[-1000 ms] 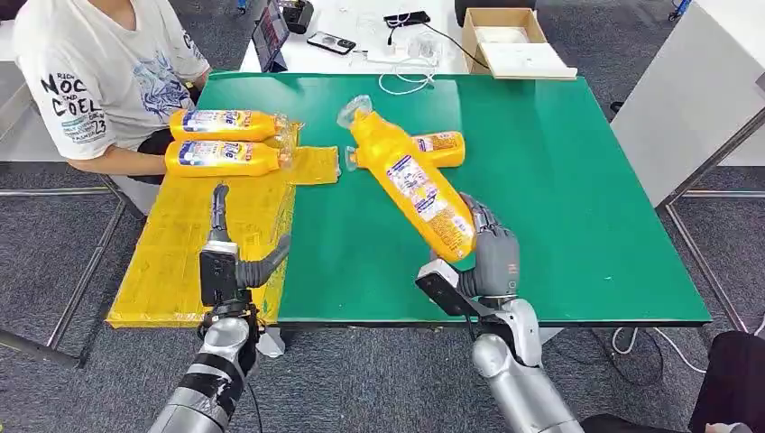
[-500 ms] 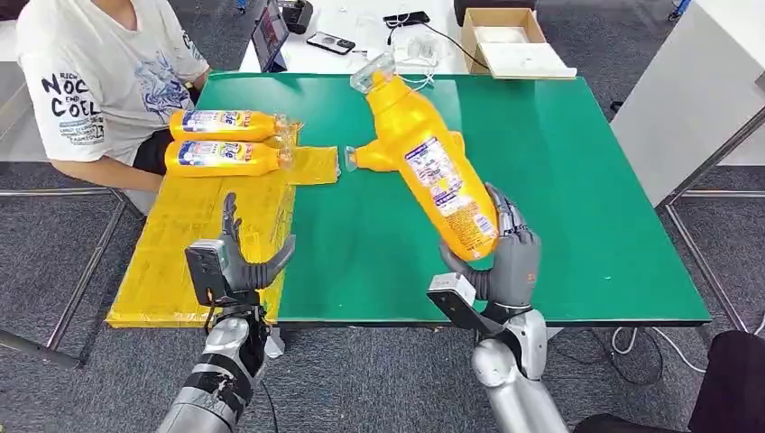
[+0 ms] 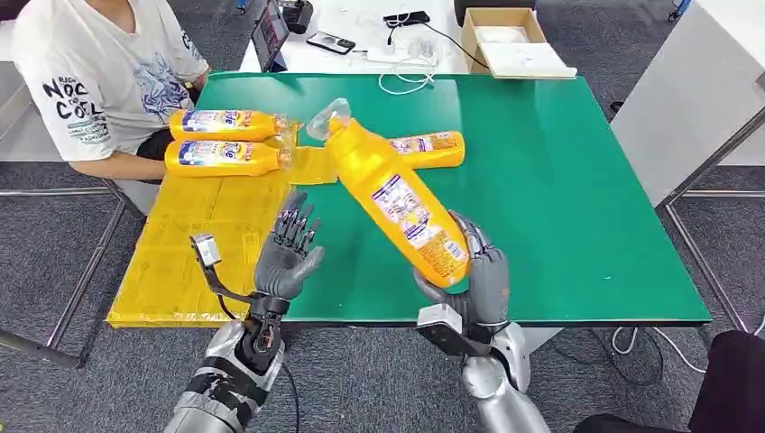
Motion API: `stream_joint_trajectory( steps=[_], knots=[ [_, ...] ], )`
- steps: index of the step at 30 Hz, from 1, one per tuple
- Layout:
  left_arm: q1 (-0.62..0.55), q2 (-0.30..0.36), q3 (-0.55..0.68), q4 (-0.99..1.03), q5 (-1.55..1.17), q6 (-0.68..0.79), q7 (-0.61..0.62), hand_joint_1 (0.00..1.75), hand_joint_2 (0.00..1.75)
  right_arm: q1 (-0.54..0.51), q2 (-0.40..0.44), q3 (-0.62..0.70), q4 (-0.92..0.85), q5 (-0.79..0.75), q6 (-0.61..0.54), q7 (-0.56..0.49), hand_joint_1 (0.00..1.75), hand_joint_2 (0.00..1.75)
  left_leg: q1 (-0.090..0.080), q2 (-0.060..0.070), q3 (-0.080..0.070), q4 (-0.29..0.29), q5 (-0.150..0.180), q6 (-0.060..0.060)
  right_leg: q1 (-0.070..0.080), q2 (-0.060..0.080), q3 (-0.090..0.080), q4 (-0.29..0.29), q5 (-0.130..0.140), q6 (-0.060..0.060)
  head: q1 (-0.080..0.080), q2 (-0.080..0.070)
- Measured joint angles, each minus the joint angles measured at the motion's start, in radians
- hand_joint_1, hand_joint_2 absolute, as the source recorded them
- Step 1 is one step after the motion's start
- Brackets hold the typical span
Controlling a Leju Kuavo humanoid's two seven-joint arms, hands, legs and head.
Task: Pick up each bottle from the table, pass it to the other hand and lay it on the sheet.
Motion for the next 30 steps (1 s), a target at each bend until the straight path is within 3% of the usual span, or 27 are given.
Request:
stream_joint_trajectory(
  steps=[22,30],
  knots=[
    [0.018,0.000,-0.097,-0.054,0.097,-0.085,0.034,0.00,1.75,-0.008,0.022,0.096,0.157,0.032,0.040,-0.004,1.75,1.75,0.000,0.000,0.000,0.000,0.000,0.000,0.000,0.000,0.000,0.000,0.000,0.000,0.000,0.000],
    [0.002,0.000,-0.114,-0.026,0.091,-0.090,0.041,0.00,1.75,-0.048,0.036,0.135,0.222,0.124,0.037,0.002,1.75,1.75,0.000,0.000,0.000,0.000,0.000,0.000,0.000,0.000,0.000,0.000,0.000,0.000,0.000,0.000]
  ],
)
